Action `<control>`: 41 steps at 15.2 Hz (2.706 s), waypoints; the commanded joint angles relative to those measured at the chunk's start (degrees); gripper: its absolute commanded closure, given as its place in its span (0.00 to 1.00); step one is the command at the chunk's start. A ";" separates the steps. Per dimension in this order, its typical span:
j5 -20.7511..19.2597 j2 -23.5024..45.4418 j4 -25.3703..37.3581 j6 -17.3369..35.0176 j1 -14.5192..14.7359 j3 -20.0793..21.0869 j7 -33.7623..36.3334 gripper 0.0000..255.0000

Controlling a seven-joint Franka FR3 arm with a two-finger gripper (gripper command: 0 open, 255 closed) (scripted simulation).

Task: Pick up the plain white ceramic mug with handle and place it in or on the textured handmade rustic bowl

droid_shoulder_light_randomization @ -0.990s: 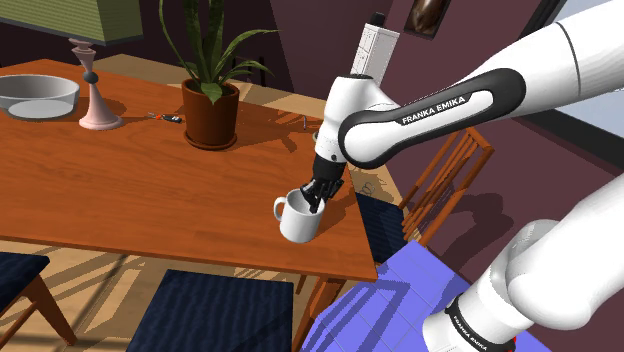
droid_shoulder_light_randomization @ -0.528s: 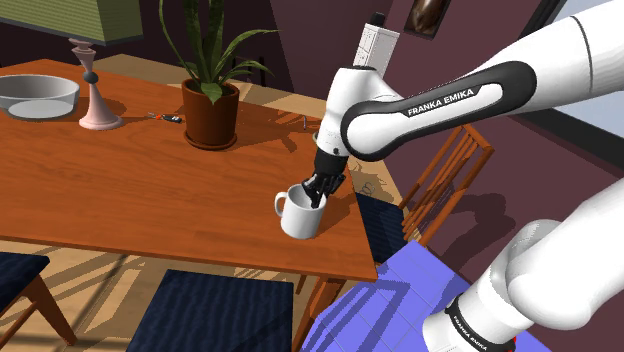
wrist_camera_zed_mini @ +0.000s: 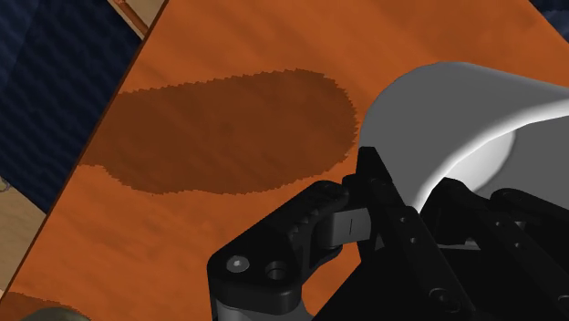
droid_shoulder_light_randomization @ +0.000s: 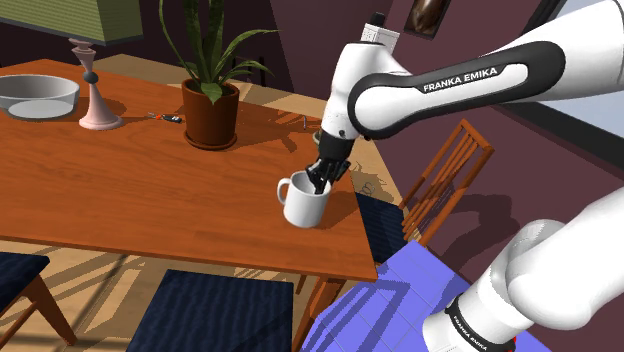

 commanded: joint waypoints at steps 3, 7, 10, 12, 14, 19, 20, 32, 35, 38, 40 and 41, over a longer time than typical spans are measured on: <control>0.14 -1.42 1.83 -3.24 0.01 -0.22 -0.10 1.00; 0.21 -2.61 3.91 -6.49 0.00 -0.46 -0.18 1.00; 0.23 -3.36 5.58 -8.90 -0.02 -0.63 -0.21 1.00; 0.23 -3.79 6.76 -10.50 -0.04 -0.74 -0.22 1.00; 0.22 -4.16 7.97 -12.08 -0.06 -0.85 -0.22 1.00; 0.16 -4.85 11.22 -16.01 -0.13 -1.10 -0.19 1.00; 0.14 -4.95 11.90 -16.79 -0.14 -1.15 -0.18 1.00; -3.90 5.56 23.35 -18.34 -6.31 -9.29 -12.63 1.00; -4.51 9.34 27.82 -19.09 -7.87 -11.13 -15.82 1.00; -4.87 13.50 32.97 -20.11 -9.41 -12.80 -18.91 1.00; -4.97 16.50 36.82 -20.99 -10.44 -13.82 -20.92 1.00; -4.99 18.07 38.88 -21.49 -10.96 -14.29 -21.91 1.00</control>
